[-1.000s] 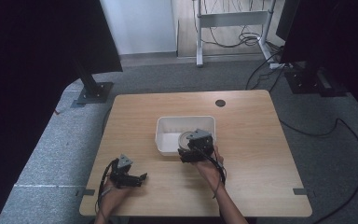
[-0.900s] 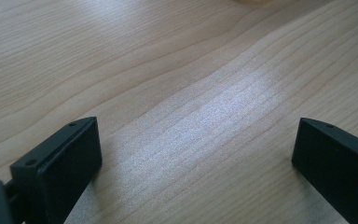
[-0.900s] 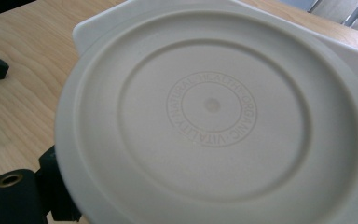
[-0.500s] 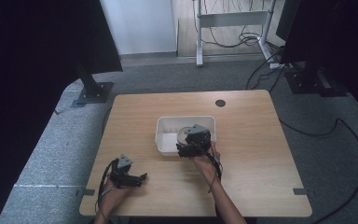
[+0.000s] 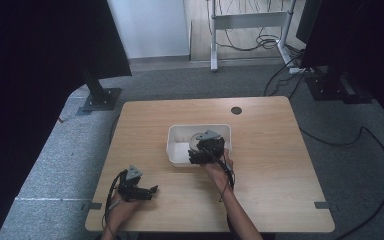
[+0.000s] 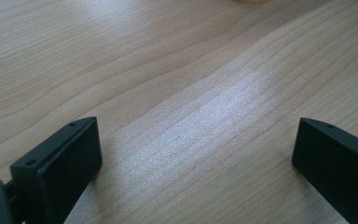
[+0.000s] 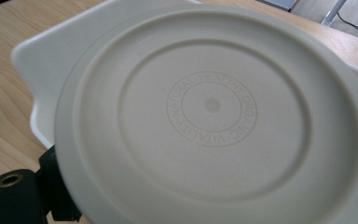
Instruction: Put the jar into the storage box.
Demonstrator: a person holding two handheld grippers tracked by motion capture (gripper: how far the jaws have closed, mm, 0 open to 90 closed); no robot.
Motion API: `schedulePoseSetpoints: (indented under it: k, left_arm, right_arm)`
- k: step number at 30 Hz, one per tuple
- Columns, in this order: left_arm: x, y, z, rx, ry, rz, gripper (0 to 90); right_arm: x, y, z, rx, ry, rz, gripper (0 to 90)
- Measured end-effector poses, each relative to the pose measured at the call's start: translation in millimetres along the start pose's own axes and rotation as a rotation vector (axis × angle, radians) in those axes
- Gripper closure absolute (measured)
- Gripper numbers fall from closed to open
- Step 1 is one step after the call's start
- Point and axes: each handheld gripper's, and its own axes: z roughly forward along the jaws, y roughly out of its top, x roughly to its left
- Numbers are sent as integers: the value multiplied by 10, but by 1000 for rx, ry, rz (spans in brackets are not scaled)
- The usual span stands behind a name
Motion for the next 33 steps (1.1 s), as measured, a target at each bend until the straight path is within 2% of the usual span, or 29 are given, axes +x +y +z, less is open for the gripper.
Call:
schedulePoseSetpoints:
  k: [16, 25, 27, 28, 33]
  left_arm:
    - [1, 1, 1, -1, -2, 2, 11]
    - [1, 1, 2, 0, -2, 2, 11]
    - [1, 1, 2, -1, -2, 2, 11]
    - [0, 1, 2, -1, -2, 2, 11]
    - [0, 1, 2, -1, -2, 1, 11]
  right_arm:
    - [51, -122, 298, 51, -32, 12, 94]
    - [45, -161, 336, 58, -31, 23, 94]
    - [25, -165, 337, 62, -22, 32, 93]
    - [0, -165, 336, 68, -10, 53, 93]
    - [-7, -156, 338, 75, -3, 48, 90]
